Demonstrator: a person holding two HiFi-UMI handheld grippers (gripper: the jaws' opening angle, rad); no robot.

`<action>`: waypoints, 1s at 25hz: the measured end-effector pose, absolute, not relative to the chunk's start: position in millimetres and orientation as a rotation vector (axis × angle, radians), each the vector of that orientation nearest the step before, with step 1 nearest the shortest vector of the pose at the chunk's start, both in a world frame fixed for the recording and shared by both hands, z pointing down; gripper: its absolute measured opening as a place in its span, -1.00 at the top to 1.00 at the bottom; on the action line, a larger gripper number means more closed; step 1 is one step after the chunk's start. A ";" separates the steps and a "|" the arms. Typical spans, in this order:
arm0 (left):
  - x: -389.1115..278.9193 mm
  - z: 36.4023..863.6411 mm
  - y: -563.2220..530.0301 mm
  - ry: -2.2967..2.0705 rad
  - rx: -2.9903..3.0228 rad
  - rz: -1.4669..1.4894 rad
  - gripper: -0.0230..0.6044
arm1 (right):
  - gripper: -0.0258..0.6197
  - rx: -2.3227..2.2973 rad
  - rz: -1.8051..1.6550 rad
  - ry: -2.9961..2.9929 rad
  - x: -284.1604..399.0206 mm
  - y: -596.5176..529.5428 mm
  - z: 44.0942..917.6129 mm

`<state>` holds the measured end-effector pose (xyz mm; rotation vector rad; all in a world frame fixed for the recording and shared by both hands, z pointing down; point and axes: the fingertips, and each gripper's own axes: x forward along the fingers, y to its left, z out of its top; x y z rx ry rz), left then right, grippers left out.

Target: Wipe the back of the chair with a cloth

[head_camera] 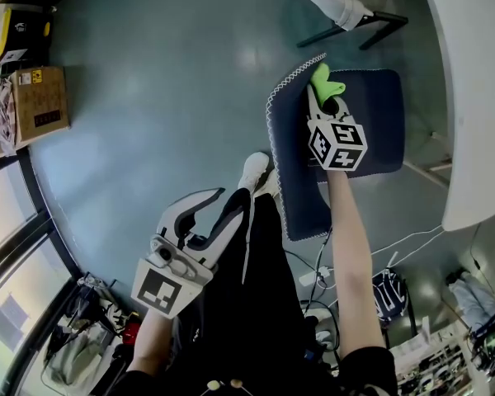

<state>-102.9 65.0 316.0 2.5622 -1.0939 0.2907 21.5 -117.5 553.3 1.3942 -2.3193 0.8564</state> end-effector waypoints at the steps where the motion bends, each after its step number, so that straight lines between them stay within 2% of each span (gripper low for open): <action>1: -102.4 316.0 65.2 -1.093 2.563 0.288 0.51 | 0.86 1.385 0.846 -2.326 20.6 -115.1 551.3; 25: -85.9 318.0 61.6 -1.001 2.598 0.271 0.51 | 0.86 1.134 0.714 -2.479 -6.3 -42.0 503.0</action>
